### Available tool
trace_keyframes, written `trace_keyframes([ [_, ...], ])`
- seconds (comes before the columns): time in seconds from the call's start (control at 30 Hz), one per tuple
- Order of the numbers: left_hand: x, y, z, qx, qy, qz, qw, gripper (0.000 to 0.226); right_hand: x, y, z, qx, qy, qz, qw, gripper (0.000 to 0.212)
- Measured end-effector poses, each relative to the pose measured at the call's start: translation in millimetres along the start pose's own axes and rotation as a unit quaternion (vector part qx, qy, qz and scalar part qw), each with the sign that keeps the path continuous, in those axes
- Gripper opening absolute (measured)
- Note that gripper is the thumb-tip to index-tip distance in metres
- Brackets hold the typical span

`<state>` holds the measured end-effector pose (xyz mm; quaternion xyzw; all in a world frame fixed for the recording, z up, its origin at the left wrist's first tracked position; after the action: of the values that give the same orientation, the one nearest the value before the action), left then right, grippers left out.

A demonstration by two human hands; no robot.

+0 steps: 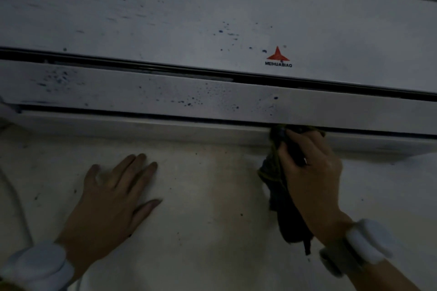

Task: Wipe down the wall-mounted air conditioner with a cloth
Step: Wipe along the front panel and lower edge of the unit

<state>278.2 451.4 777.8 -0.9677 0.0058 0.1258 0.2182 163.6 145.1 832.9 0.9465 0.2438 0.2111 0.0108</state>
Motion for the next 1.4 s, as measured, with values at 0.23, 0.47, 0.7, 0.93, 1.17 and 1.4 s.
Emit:
trace_keyframes([
  [0.23, 7.0, -36.9, 24.9, -0.025, -0.010, -0.018, 0.999, 0.068, 63.8, -80.4, 7.3, -0.073, -0.039, -0.067, 0.994, 0.019],
  [0.47, -0.1, -64.9, 48.5, -0.037, -0.005, 0.001, 0.999, 0.069, 123.4, -162.2, 14.3, -0.135, -0.083, -0.088, 0.984, 0.018],
  [0.7, -18.0, -93.8, 62.2, -0.053, 0.030, -0.012, 0.998, 0.063, 173.0, -248.1, 18.6, -0.141, -0.141, -0.059, 0.978, 0.030],
  [0.93, -41.1, -127.0, 89.9, -0.089, 0.083, -0.047, 0.991, 0.038, 202.2, -301.2, 21.7, -0.139, -0.184, -0.049, 0.972, 0.032],
  [1.17, -80.6, -143.1, 103.8, -0.129, 0.160, -0.040, 0.978, 0.032, 200.4, -298.6, 33.9, -0.145, -0.213, -0.020, 0.966, 0.052],
  [1.4, -94.5, -80.7, 59.8, -0.079, 0.205, 0.004, 0.975, 0.048, 127.8, -200.2, 40.3, -0.143, -0.145, -0.084, 0.975, 0.038],
])
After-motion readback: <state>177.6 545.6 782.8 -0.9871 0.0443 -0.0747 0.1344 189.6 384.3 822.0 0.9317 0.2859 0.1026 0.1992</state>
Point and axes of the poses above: each hand's wrist, its own z-axis away from the middle knuckle, its own x-axis out of the palm, y = z × x, the point moved 6 cm from there along -z, towards the middle knuckle, and after that the axes turned 5 degrees about x, right-handed, at the moved point
